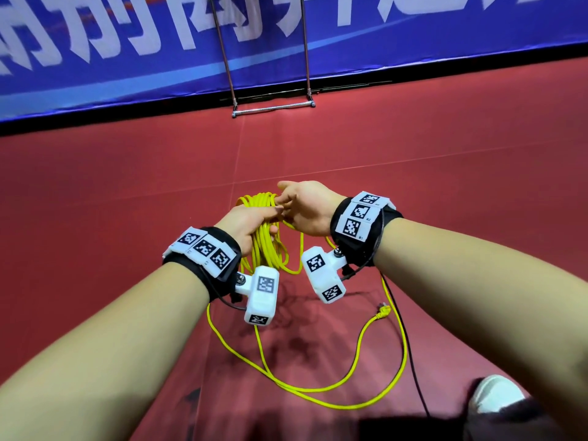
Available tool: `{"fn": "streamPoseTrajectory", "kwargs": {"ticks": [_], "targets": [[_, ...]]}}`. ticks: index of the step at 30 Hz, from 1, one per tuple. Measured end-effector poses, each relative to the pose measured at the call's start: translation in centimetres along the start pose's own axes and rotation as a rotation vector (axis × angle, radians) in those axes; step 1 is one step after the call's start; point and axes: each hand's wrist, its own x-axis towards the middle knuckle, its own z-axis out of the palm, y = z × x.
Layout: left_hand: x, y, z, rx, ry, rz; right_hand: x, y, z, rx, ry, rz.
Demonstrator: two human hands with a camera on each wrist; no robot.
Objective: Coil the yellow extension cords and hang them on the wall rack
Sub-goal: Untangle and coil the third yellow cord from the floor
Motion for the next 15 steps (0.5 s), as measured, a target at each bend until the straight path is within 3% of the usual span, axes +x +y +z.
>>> {"fn": "streamPoseTrajectory", "kwargs": {"ticks": [4, 9, 13, 15], "targets": [[0.2, 0.0, -0.4, -0.011, 0.064, 0.015, 0.2, 0.1, -0.3, -0.305, -0.065, -0.018], [1.3, 0.1, -2.0, -0.059, 0.129, -0.042, -0.4, 0.3, -2.4, -1.033, -0.193, -0.183], [1.4, 0.3, -2.7, -0.108, 0.129, -0.025, 0.1, 1.0, -3.6, -1.432, -0.147, -0.268], [1.4, 0.4, -2.8, -0.160, 0.108, -0.029, 0.3, 1.4, -4.2, -1.436, -0.105, -0.284]]}}
